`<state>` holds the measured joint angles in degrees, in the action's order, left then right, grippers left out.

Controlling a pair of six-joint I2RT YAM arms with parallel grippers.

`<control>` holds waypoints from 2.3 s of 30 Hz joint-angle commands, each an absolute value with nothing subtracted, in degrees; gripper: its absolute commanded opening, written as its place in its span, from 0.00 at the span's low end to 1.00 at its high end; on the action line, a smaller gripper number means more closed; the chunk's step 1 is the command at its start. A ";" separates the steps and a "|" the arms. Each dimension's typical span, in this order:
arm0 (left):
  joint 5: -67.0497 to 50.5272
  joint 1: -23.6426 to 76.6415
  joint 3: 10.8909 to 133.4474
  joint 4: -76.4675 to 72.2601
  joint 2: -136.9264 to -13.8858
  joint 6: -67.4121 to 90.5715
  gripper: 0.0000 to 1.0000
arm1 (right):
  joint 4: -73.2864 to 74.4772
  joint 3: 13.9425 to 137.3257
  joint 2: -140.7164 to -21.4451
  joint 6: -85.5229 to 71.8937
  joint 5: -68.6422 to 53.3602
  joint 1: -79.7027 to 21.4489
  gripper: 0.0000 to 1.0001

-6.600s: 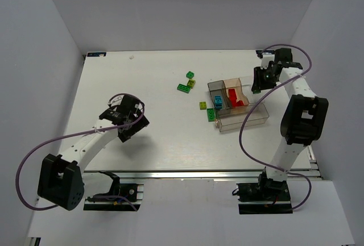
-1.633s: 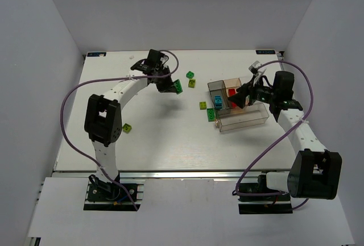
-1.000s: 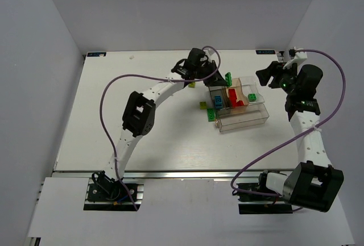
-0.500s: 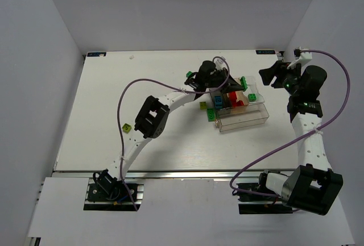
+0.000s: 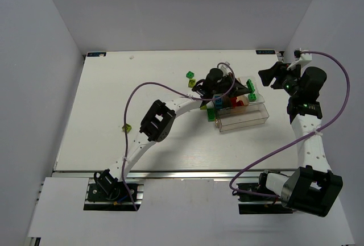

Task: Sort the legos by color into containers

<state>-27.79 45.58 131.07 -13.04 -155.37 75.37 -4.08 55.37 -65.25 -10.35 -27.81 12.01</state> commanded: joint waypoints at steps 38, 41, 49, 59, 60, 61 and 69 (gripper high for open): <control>-7.06 33.95 100.33 13.08 -109.68 52.73 0.21 | 19.14 63.95 -71.44 35.48 -80.08 8.44 0.54; 1.29 29.64 85.20 16.78 -95.95 49.49 0.52 | 48.91 75.21 -79.25 63.53 -65.19 0.37 0.54; 6.76 26.98 64.29 30.93 -77.98 43.59 0.77 | 46.06 83.48 -92.28 59.24 -34.04 -22.99 0.70; 14.06 26.98 47.30 38.14 -52.66 48.78 0.79 | 44.82 88.50 -102.47 55.37 -11.37 -33.13 0.72; 14.24 26.98 46.68 39.36 -51.69 49.48 0.79 | 45.00 89.38 -103.96 55.02 -10.29 -34.00 0.76; 14.24 26.98 45.97 39.81 -50.55 49.83 0.79 | 45.70 89.99 -104.76 54.67 -9.50 -34.19 0.79; 14.50 26.98 42.54 41.39 -45.53 50.89 0.80 | 55.46 94.67 -110.31 58.95 -5.89 -35.95 0.89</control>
<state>13.13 27.09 42.96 40.12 -46.74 50.30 50.39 93.32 -110.80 55.75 -9.13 -35.42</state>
